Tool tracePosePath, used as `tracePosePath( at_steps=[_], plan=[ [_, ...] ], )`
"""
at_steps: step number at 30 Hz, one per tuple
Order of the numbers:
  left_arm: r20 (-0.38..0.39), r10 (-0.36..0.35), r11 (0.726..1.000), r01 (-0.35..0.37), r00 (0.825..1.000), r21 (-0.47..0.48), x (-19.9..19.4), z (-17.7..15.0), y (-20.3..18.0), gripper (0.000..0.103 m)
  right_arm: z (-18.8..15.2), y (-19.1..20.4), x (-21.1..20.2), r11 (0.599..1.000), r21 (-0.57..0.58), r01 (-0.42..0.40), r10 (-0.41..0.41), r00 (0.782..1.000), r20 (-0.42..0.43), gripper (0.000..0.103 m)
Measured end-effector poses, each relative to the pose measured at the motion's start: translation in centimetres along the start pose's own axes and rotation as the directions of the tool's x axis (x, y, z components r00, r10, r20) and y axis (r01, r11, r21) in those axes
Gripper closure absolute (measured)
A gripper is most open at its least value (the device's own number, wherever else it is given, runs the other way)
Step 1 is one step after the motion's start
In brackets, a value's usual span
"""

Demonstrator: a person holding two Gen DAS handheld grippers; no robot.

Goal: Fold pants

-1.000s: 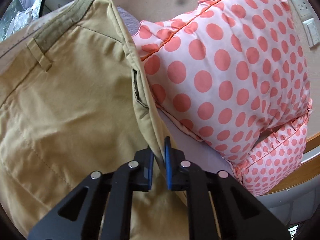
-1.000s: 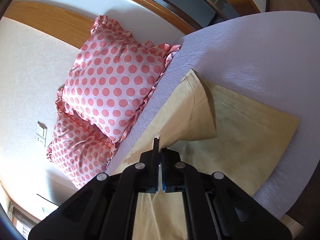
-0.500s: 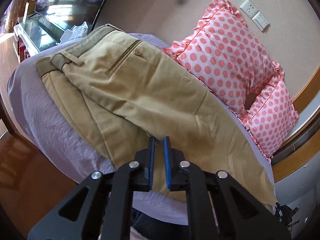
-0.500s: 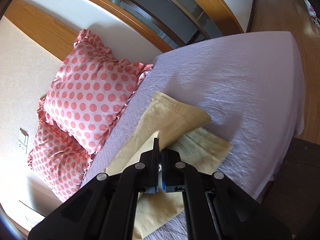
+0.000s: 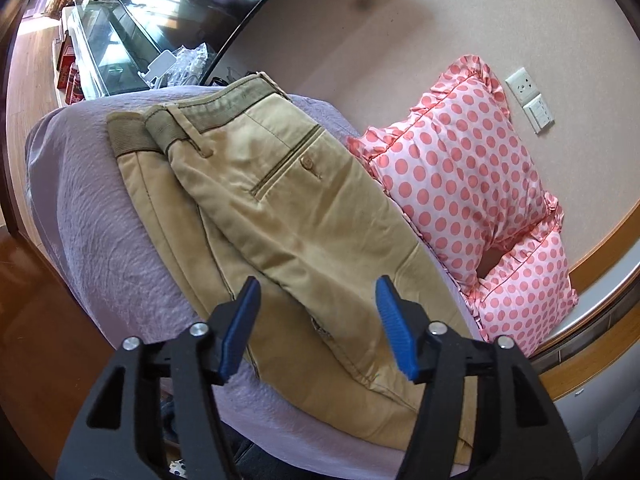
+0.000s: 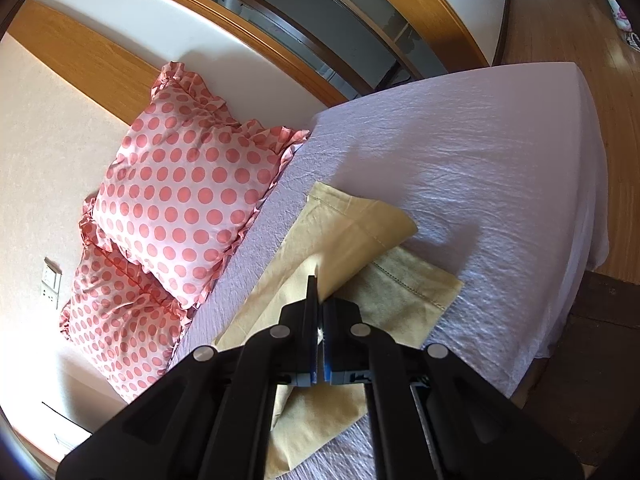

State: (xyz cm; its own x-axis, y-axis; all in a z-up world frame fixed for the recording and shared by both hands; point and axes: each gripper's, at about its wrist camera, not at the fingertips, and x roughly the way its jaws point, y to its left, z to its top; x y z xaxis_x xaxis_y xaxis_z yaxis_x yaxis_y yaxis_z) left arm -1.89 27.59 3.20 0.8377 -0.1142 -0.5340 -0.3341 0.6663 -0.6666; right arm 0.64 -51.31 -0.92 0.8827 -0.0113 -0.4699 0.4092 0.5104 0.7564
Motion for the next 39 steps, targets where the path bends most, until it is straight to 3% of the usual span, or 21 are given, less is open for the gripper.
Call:
tracePosePath(
  at_steps=[8,10,11,12,15,18,24,28,29,31,32,33,37,39],
  plan=[
    [-0.041,-0.009,0.991,0.003,0.999,-0.134,2.1,1.7,2.0,0.043,-0.1,-0.1,0.4,1.000,0.003,0.000,0.000,1.000,-0.004,0.101],
    [-0.051,-0.034,0.986,0.025,0.998,-0.164,2.8,2.2,2.2,0.057,0.0,0.0,0.5,1.000,-0.001,-0.007,0.007,1.000,-0.003,0.101],
    [-0.052,-0.034,0.985,0.024,0.998,-0.172,3.1,2.5,2.4,0.089,0.2,0.0,0.5,1.000,-0.002,-0.015,0.015,1.000,-0.001,0.101],
    [-0.045,-0.042,0.984,0.034,0.998,-0.176,2.9,2.6,2.5,0.096,0.4,0.1,0.3,1.000,0.000,-0.027,0.027,1.000,0.002,0.101],
    [0.000,-0.073,0.992,0.072,0.997,-0.107,0.6,2.4,1.4,0.099,0.9,0.6,-0.5,0.999,-0.012,-0.052,0.052,0.998,0.018,0.101],
    [0.019,-0.060,0.997,0.061,0.998,-0.052,-1.6,1.8,1.1,0.099,1.0,0.6,-1.1,0.999,-0.025,-0.035,0.036,0.999,0.028,0.101],
    [-0.036,-0.006,0.997,0.004,0.999,-0.072,-1.7,0.5,3.8,0.099,0.4,-1.2,-1.0,1.000,0.010,0.003,-0.003,1.000,0.006,0.101],
    [-0.050,0.005,0.998,-0.008,0.999,-0.069,-1.5,0.1,4.7,0.089,-0.3,-1.7,-1.3,0.998,-0.011,0.058,-0.058,0.998,-0.008,0.101],
    [-0.042,0.008,0.998,-0.010,0.999,-0.060,-1.8,0.1,4.6,0.084,-0.4,-1.6,-1.6,0.997,-0.019,0.072,-0.072,0.997,-0.002,0.095],
    [-0.008,0.035,0.999,-0.035,0.999,-0.032,-2.7,0.0,4.2,0.064,-0.4,-1.3,-2.8,0.991,-0.044,0.124,-0.122,0.992,0.041,0.071],
    [0.021,0.063,0.998,-0.063,0.998,-0.017,-3.4,0.0,4.0,0.045,-0.4,-1.4,-3.5,0.990,-0.051,0.134,-0.130,0.989,0.075,0.046],
    [0.054,0.085,0.996,-0.085,0.995,-0.003,-4.1,0.0,3.7,0.040,-0.3,-1.4,-4.1,0.989,-0.055,0.141,-0.134,0.985,0.108,0.038],
    [0.143,0.106,0.993,-0.112,0.984,0.037,-6.1,0.0,2.9,0.037,0.2,-2.2,-3.9,0.982,-0.038,0.183,-0.178,0.978,0.106,0.041],
    [0.156,0.092,0.994,-0.100,0.984,0.044,-6.4,0.0,2.5,0.036,-0.3,-2.5,-3.1,0.985,-0.030,0.172,-0.170,0.983,0.068,0.053]
  ],
)
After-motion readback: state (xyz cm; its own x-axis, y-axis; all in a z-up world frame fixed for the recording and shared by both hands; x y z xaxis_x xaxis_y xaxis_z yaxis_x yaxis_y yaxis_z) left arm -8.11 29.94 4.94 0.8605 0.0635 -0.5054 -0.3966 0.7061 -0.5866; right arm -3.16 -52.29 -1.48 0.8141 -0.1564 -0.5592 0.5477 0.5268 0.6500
